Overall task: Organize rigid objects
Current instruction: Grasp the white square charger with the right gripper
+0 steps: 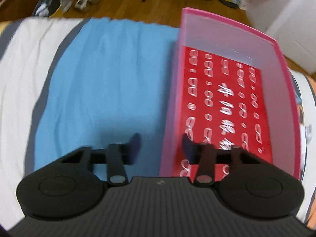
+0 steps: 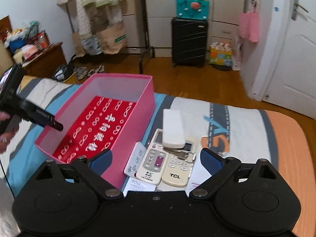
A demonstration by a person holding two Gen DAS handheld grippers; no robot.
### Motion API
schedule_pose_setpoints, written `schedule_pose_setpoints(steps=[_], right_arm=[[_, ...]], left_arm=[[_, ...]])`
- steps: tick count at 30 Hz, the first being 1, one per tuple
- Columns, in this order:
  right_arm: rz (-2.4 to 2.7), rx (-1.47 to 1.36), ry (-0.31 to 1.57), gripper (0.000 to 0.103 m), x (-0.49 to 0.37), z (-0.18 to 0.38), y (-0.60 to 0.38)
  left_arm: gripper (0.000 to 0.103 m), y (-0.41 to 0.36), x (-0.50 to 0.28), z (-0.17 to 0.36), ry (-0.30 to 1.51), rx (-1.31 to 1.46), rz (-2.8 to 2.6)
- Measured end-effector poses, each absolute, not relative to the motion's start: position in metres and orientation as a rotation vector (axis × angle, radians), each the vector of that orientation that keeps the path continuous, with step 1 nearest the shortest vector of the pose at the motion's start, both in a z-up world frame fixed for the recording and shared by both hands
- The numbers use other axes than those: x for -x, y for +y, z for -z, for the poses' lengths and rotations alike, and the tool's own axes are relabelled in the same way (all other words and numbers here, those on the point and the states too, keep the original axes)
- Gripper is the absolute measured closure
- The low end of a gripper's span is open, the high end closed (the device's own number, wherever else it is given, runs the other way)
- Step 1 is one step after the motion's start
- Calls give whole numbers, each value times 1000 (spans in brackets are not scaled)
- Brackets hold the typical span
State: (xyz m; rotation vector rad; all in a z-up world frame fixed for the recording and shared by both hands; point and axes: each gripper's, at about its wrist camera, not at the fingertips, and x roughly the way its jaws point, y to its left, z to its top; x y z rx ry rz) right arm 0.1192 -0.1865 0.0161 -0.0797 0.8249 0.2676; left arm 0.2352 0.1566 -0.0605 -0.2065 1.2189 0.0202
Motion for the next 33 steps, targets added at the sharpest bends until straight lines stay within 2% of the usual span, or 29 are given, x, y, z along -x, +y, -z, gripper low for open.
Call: schedule_pose_setpoints(steps=[1, 2, 5, 7, 15, 20, 23, 26, 27, 28, 33], right_arm=[[-286, 111, 833, 7, -118, -7, -182], [-314, 154, 847, 7, -116, 2, -178], [-424, 324, 870, 12, -108, 28, -162], [-489, 409, 878, 23, -103, 41, -154], [-598, 501, 880, 29, -116, 79, -136], [-602, 559, 940, 42, -124, 100, -133], [-597, 597, 924, 37, -124, 111, -130], [-538, 590, 956, 23, -133, 121, -122], [-499, 569, 984, 22, -137, 126, -119], [-484, 567, 990, 26, -137, 125, -117], [-398, 390, 1077, 29, -144, 114, -126]], left_arm=[[80, 162, -236, 64, 1214, 245, 8], [93, 167, -235, 67, 1205, 287, 45], [99, 161, -233, 62, 1154, 221, 40], [99, 151, -228, 57, 1107, 100, -17], [99, 153, -232, 57, 1118, 118, -16], [99, 151, -227, 56, 1118, 126, -12], [99, 150, -225, 56, 1114, 114, -15], [99, 149, -226, 56, 1116, 116, -28], [99, 149, -226, 57, 1118, 119, -31], [99, 151, -226, 57, 1120, 132, -32], [99, 157, -225, 56, 1127, 160, -15]])
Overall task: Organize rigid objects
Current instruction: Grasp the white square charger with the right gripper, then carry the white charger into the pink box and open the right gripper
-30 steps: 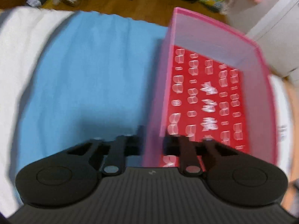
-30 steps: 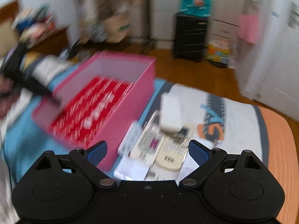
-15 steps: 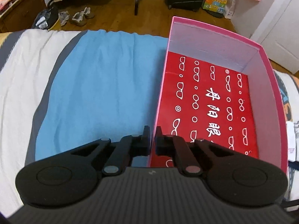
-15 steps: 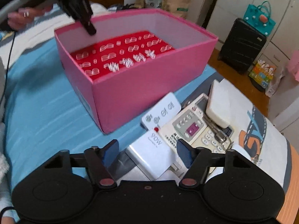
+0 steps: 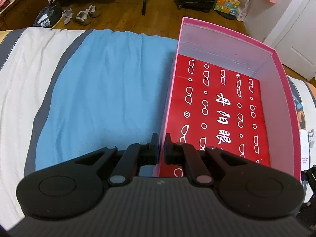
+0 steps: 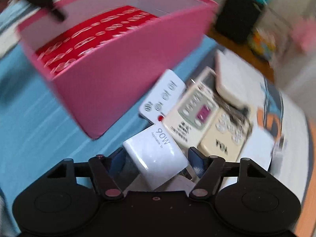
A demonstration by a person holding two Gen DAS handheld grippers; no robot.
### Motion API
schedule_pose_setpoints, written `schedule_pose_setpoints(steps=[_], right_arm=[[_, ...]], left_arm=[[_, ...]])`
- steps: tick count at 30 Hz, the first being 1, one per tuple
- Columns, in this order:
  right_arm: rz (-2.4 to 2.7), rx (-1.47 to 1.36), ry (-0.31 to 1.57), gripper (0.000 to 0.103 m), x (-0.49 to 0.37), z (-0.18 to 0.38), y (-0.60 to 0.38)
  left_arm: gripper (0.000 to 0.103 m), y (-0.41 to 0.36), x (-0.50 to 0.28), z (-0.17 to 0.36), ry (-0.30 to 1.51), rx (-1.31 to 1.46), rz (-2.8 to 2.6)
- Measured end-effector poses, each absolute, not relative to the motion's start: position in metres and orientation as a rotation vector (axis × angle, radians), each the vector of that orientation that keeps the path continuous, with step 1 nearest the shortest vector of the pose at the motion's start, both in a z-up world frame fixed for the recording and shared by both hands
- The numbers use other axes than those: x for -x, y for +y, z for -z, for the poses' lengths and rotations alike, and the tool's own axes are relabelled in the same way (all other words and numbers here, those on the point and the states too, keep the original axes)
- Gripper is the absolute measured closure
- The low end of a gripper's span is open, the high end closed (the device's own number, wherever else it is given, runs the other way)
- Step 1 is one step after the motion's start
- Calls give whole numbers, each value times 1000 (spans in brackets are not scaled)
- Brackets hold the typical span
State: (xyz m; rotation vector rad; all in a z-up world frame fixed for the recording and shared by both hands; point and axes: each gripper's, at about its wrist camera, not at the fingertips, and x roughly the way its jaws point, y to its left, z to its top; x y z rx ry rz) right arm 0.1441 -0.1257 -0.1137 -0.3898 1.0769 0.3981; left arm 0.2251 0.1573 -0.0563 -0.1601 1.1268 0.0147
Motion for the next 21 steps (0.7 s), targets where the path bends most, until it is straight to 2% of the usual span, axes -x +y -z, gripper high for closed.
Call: schedule_pose_setpoints(steps=[5, 11, 13, 21], right_arm=[[-367, 57, 1174, 29, -151, 112, -142], [-431, 250, 1089, 32, -138, 129, -119], [-431, 211, 1075, 37, -138, 125, -124], [-291, 151, 1024, 45, -119, 93, -133]], left_arm=[[99, 150, -226, 57, 1130, 122, -30], [99, 153, -227, 58, 1136, 149, -34], [99, 156, -227, 59, 1143, 171, -39], [99, 159, -225, 60, 1142, 190, -28]])
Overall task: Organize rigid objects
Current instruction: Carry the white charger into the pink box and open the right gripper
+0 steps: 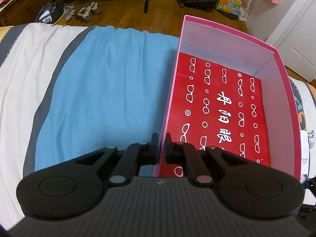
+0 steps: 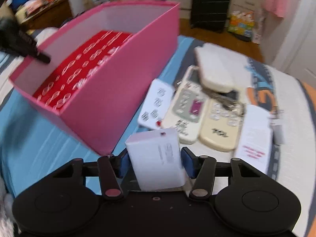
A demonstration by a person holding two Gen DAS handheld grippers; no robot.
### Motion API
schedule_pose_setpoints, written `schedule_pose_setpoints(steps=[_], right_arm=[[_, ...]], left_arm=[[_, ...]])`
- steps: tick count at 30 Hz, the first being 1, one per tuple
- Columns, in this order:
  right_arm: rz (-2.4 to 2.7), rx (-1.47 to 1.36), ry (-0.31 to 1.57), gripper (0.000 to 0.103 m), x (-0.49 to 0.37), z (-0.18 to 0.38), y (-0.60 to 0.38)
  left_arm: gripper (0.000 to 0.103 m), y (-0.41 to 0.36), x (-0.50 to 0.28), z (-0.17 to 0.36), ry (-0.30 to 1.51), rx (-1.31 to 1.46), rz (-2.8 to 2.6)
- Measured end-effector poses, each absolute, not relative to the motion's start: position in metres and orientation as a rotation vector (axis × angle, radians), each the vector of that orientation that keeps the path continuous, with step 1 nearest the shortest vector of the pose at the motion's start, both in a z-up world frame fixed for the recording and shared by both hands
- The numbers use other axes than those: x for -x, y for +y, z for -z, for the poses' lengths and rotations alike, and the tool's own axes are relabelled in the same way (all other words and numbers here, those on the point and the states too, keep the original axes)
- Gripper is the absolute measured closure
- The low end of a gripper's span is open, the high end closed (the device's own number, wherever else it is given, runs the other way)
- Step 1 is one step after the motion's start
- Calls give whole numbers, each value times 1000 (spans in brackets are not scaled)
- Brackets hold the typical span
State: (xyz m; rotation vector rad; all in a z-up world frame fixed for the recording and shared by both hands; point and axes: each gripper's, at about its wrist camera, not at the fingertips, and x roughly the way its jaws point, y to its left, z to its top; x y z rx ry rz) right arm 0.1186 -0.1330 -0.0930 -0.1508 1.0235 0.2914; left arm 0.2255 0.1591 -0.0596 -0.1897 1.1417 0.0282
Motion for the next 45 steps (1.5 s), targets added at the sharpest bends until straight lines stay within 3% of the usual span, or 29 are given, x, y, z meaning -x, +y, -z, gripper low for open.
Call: schedule_pose_setpoints(steps=[10, 16, 24, 30, 39, 45], right_arm=[[-277, -78, 858, 45, -122, 16, -150], [-414, -258, 928, 45, -166, -19, -106], [-424, -433, 1168, 45, -263, 41, -42], [-306, -385, 1320, 45, -303, 101, -10], [-298, -400, 1332, 46, -331, 113, 22], [-335, -347, 1271, 32, -334, 97, 18]], left_arm=[[99, 162, -227, 60, 1144, 220, -21], [99, 161, -225, 61, 1137, 212, -21], [99, 163, -223, 62, 1130, 205, 9], [99, 162, -223, 61, 1125, 181, 39], [98, 164, -221, 64, 1105, 184, 71], [98, 165, -220, 63, 1101, 183, 78]])
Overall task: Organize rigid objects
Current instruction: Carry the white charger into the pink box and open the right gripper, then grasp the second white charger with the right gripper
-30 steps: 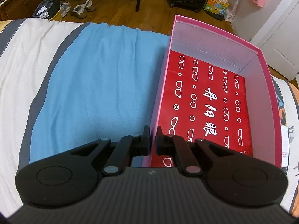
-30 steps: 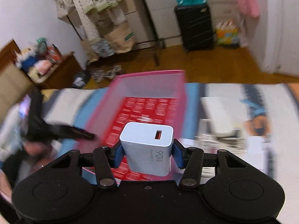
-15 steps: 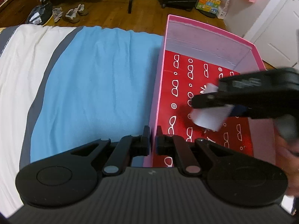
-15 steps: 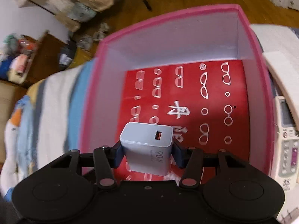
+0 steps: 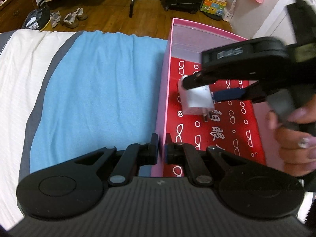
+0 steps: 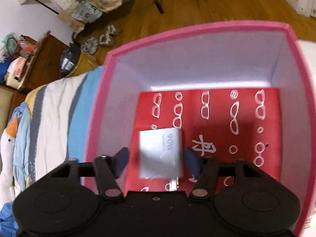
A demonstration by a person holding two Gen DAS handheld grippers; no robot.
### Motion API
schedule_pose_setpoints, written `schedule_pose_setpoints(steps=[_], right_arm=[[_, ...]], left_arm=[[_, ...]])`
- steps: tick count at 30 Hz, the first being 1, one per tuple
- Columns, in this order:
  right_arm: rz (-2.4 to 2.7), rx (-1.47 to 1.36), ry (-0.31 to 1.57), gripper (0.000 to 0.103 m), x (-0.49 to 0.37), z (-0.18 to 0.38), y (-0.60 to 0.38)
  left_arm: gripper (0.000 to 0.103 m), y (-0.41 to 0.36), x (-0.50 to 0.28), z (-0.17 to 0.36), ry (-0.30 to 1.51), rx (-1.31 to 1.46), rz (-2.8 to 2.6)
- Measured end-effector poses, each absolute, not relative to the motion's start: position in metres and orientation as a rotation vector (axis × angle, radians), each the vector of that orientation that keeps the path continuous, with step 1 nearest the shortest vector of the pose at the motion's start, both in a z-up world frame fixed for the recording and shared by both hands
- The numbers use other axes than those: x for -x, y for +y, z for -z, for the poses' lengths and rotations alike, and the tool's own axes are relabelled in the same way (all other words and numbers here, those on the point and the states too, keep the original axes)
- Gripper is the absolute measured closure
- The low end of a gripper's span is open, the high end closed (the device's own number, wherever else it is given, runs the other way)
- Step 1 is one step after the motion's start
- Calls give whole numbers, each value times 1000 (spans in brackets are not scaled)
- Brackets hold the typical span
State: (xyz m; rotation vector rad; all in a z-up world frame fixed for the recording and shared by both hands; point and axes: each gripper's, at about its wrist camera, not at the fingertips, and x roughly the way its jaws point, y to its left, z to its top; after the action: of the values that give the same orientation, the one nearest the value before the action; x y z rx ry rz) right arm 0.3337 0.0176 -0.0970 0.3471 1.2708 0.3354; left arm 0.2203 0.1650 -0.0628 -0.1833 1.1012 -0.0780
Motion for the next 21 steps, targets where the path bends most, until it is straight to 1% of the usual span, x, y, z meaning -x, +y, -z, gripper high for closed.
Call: schedule_pose_setpoints(steps=[6, 12, 16, 20, 21], right_arm=[[-412, -317, 1173, 32, -302, 42, -11], [-510, -238, 1053, 32, -245, -13, -52], [-510, -130, 973, 32, -202, -28, -80], [-514, -30, 908, 31, -160, -27, -105], [-519, 5, 891, 29, -151, -24, -110]], left_arm=[[98, 164, -219, 60, 1093, 180, 76], [98, 162, -217, 57, 1092, 166, 64], [98, 159, -218, 57, 1096, 156, 61], [98, 159, -220, 58, 1103, 154, 52], [98, 159, -221, 58, 1104, 159, 50]])
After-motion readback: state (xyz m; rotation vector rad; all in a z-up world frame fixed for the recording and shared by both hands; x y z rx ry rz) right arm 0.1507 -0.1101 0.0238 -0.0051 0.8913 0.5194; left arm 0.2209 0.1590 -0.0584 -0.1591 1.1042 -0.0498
